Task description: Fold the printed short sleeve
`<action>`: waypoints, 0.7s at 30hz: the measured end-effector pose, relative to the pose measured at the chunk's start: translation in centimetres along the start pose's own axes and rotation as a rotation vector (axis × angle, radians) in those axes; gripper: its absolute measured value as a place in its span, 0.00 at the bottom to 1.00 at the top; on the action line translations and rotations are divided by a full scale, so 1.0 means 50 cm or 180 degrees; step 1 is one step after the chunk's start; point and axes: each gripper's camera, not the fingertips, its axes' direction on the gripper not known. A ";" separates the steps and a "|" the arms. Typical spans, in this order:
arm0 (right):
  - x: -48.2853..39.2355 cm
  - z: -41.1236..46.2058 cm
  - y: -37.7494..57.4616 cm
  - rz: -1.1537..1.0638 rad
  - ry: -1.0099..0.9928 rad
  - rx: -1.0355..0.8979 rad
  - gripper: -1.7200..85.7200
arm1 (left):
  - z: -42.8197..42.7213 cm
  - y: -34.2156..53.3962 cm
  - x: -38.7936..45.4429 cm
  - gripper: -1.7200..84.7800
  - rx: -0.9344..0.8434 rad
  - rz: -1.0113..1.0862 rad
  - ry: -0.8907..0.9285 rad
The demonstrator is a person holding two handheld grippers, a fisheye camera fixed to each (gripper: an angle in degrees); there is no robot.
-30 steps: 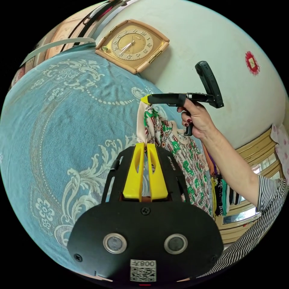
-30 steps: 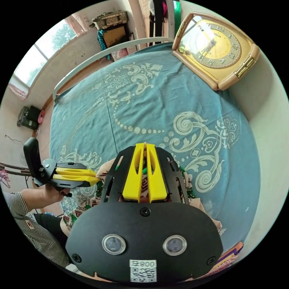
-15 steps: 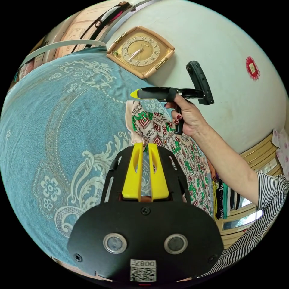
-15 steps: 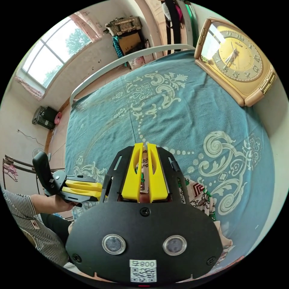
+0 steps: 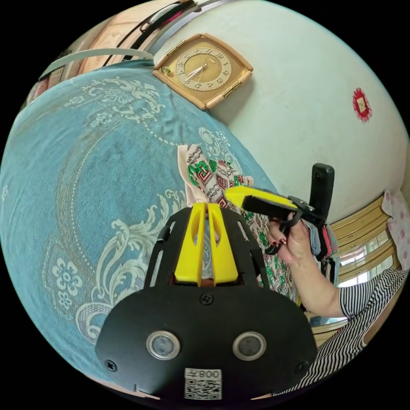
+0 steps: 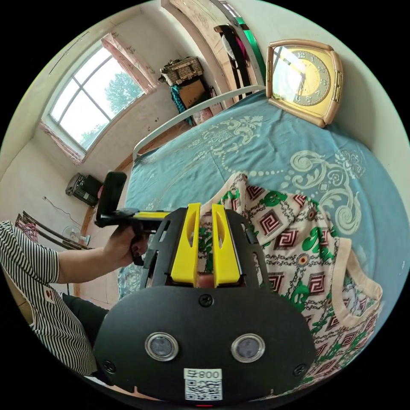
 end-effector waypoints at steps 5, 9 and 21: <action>-0.018 0.040 0.037 -0.0016 -0.0061 -0.0398 0.08 | 0.015 0.022 -0.008 0.03 0.0045 0.0180 -0.0332; -0.024 0.011 0.048 0.0054 -0.0104 -0.0326 0.07 | 0.047 -0.004 -0.017 0.02 0.0173 0.0317 -0.0410; -0.063 -0.160 0.058 0.0152 -0.0395 -0.0185 0.04 | 0.389 -0.118 -0.133 0.02 -0.0532 0.0545 -0.1296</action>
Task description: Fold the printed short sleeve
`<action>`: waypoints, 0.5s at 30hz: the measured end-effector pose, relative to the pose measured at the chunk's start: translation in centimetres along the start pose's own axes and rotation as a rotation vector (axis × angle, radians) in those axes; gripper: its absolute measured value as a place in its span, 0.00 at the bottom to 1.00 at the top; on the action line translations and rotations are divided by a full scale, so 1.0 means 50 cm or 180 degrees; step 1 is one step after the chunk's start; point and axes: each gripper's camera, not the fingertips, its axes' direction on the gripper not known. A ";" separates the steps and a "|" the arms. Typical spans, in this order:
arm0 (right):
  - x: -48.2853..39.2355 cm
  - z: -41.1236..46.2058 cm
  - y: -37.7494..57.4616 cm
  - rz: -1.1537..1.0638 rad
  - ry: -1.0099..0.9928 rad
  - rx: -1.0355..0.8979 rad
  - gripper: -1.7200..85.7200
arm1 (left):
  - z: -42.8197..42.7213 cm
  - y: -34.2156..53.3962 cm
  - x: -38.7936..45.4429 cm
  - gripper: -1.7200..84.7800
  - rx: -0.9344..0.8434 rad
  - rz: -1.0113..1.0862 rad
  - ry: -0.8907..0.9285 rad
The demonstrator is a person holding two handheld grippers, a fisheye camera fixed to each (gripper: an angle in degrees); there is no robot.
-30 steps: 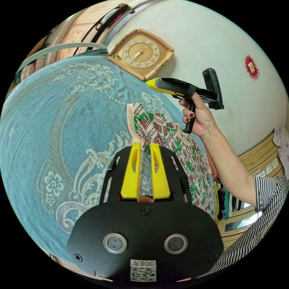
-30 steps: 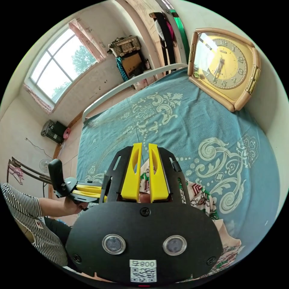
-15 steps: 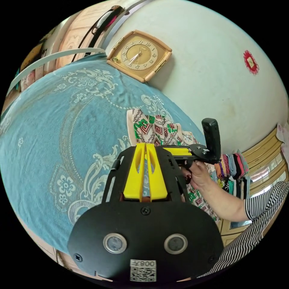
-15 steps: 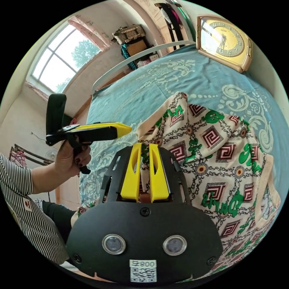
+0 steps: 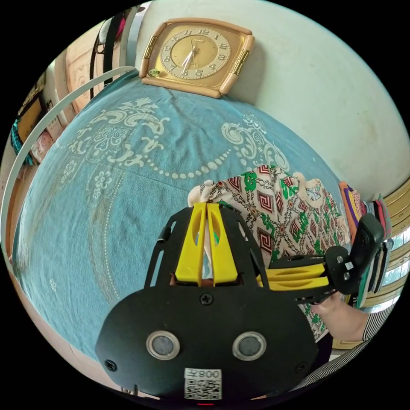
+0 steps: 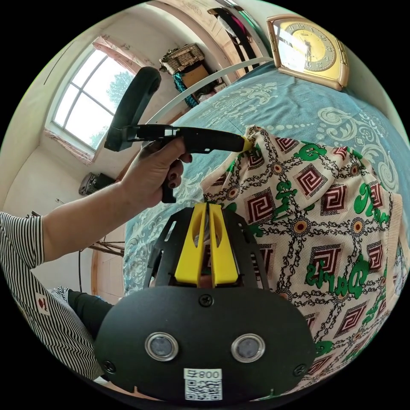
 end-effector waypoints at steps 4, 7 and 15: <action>-0.023 -0.109 0.029 0.0099 -0.0161 0.0269 0.05 | 0.030 0.053 0.004 0.02 0.0184 0.0010 -0.0222; -0.036 -0.242 0.103 0.0243 -0.0004 0.0583 0.06 | 0.044 0.099 0.016 0.02 0.0454 0.0049 0.0182; -0.020 -0.621 0.389 0.1106 0.0598 0.1531 0.04 | 0.310 0.034 0.235 0.02 0.0068 0.0883 0.0755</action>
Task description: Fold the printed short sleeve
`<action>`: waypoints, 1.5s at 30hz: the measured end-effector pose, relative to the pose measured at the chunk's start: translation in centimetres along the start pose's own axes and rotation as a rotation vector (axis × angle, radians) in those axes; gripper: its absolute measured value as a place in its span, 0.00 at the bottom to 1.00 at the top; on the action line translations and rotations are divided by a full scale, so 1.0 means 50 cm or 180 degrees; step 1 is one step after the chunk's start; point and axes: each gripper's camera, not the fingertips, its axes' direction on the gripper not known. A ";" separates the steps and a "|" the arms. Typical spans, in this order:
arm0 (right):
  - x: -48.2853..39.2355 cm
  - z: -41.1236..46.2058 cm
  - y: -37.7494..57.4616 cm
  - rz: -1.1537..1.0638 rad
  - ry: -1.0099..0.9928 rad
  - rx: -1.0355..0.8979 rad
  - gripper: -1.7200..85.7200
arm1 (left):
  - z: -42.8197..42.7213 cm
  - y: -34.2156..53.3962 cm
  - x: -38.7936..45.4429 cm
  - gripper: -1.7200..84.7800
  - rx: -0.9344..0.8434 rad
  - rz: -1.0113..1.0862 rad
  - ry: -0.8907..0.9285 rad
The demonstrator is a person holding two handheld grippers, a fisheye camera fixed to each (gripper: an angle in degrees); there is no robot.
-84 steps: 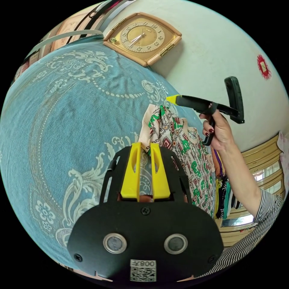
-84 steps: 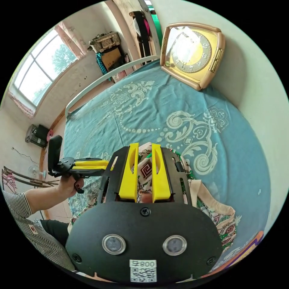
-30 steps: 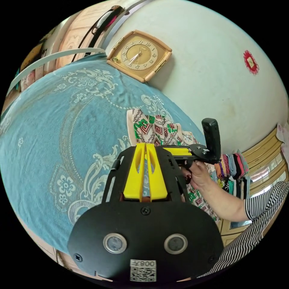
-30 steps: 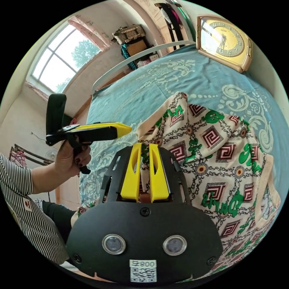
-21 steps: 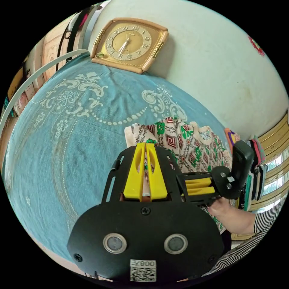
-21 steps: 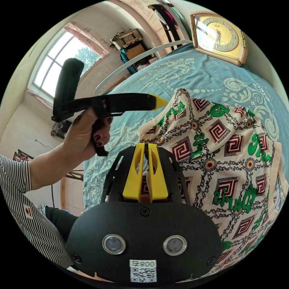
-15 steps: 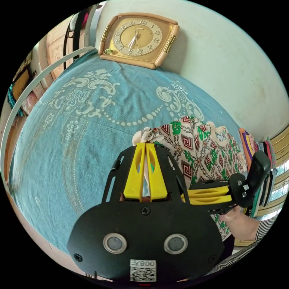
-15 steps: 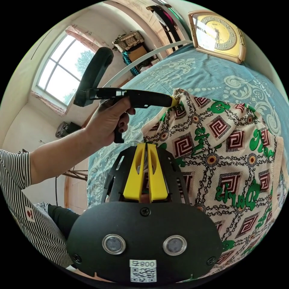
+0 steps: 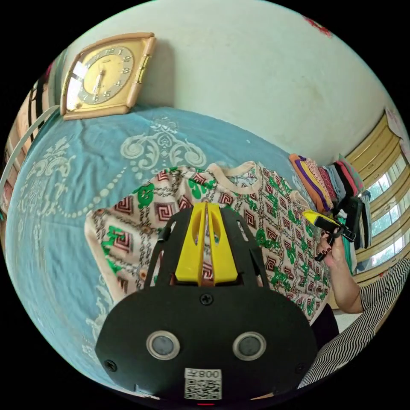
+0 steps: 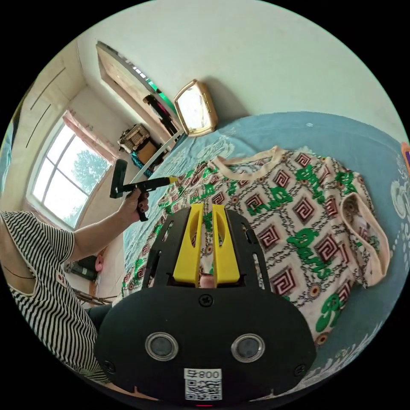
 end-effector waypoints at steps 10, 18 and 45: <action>0.081 -0.058 -0.266 0.0021 0.0805 -0.0301 0.02 | 0.355 -0.098 -0.048 0.02 -0.0382 -0.0070 -0.0609; 0.032 -0.119 -0.334 0.0156 0.1052 -0.0497 0.02 | 0.443 -0.002 -0.110 0.03 -0.0100 -0.0203 -0.0338; -0.251 -0.713 -0.043 0.0426 0.1807 0.0157 0.07 | 1.069 0.183 0.306 0.03 -0.0740 0.1401 0.0776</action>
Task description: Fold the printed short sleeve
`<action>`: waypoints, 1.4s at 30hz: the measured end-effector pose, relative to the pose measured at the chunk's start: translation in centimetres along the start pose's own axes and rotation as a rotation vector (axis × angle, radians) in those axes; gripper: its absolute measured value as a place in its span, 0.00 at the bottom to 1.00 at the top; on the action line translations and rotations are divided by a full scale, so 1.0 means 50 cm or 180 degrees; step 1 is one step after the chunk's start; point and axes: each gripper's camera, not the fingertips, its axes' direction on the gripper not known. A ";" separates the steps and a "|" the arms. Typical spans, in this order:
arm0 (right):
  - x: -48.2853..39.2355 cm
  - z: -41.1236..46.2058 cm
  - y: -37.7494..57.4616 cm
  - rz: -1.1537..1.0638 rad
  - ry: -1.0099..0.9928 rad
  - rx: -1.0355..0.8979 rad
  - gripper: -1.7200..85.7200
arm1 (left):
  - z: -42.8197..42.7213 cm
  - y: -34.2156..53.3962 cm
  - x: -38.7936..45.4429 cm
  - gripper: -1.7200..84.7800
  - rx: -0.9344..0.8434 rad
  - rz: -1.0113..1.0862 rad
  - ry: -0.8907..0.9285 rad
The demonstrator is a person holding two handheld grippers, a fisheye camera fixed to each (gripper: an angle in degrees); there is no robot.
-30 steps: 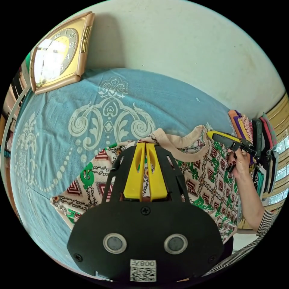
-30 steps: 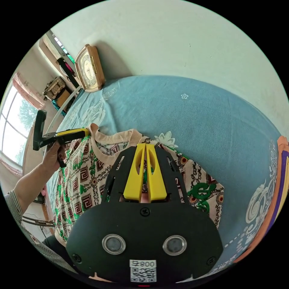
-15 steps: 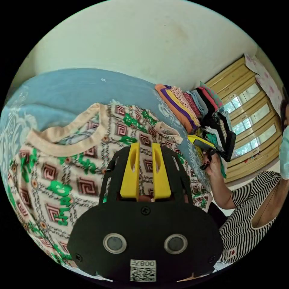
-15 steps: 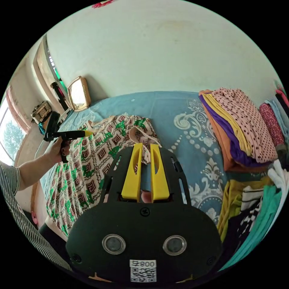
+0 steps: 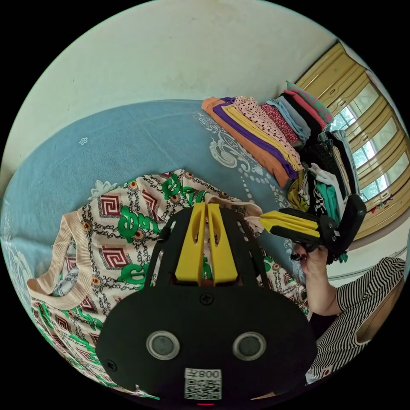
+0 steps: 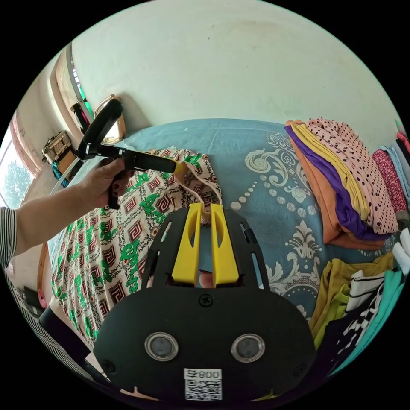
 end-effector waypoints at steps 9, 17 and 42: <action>0.003 -0.110 -0.006 0.0149 -0.0019 0.0143 0.02 | 0.044 -0.054 0.035 0.03 0.0245 0.0213 0.0180; 0.046 -0.171 -0.014 0.0369 -0.0333 -0.0036 0.02 | 0.211 -0.112 0.033 0.03 -0.0263 0.0265 0.0093; -0.038 -0.181 -0.066 0.0329 -0.0252 -0.0291 0.02 | -0.038 -0.072 -0.058 0.05 0.0083 0.0072 0.0084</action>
